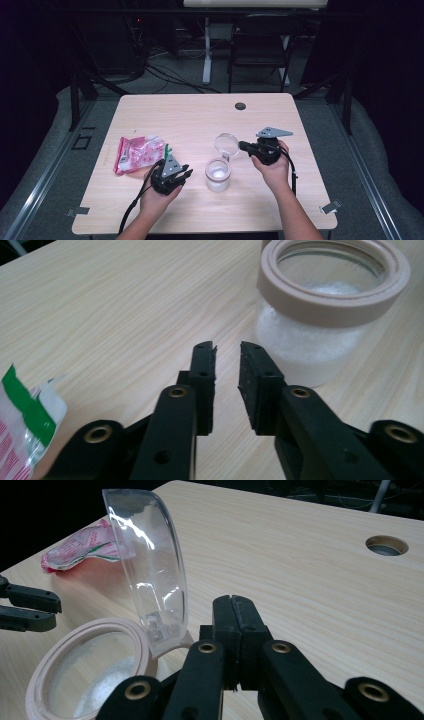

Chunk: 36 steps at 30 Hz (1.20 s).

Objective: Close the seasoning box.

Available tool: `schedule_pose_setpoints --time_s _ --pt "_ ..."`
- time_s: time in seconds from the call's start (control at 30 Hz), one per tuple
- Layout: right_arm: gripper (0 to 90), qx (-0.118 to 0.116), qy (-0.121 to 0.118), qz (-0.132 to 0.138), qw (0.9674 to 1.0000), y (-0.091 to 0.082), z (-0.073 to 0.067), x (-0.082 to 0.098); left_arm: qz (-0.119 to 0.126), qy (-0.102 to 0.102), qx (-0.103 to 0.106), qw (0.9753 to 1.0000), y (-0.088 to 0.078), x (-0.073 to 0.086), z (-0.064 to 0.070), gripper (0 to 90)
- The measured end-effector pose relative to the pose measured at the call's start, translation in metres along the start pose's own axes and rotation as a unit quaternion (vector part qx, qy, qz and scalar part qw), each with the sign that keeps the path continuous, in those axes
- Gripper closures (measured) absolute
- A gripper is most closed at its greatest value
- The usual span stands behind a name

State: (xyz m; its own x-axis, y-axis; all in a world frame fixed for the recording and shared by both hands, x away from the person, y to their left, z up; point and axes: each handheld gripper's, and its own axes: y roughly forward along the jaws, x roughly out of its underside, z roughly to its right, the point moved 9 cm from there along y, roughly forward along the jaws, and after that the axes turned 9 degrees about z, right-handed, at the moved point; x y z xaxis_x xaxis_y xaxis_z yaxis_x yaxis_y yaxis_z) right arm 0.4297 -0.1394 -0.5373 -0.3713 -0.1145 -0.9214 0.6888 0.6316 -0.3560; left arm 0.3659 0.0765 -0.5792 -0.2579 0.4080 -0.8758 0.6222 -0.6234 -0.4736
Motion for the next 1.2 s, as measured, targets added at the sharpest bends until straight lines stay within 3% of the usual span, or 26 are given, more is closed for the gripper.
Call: schedule_pose_setpoints --time_s 0.17,0.27,0.7,1.2 --pt "89.7 -0.006 -0.001 0.0 1.0 0.001 -0.002 0.0 0.001 0.008 0.005 0.9999 0.003 -0.012 0.004 84.6" --pt "89.6 -0.007 -0.001 0.0 1.0 0.002 -0.003 0.0 0.005 0.0 0.015 0.9999 0.006 -0.02 0.007 87.3" --pt "88.5 -0.012 0.001 0.006 0.9999 0.001 -0.006 -0.002 0.014 -0.004 0.04 0.9991 0.019 -0.066 0.012 89.9" --pt "88.5 -0.026 -0.012 0.01 0.9995 0.0 -0.015 -0.005 0.018 0.009 0.045 0.9988 0.029 -0.091 0.017 90.0"
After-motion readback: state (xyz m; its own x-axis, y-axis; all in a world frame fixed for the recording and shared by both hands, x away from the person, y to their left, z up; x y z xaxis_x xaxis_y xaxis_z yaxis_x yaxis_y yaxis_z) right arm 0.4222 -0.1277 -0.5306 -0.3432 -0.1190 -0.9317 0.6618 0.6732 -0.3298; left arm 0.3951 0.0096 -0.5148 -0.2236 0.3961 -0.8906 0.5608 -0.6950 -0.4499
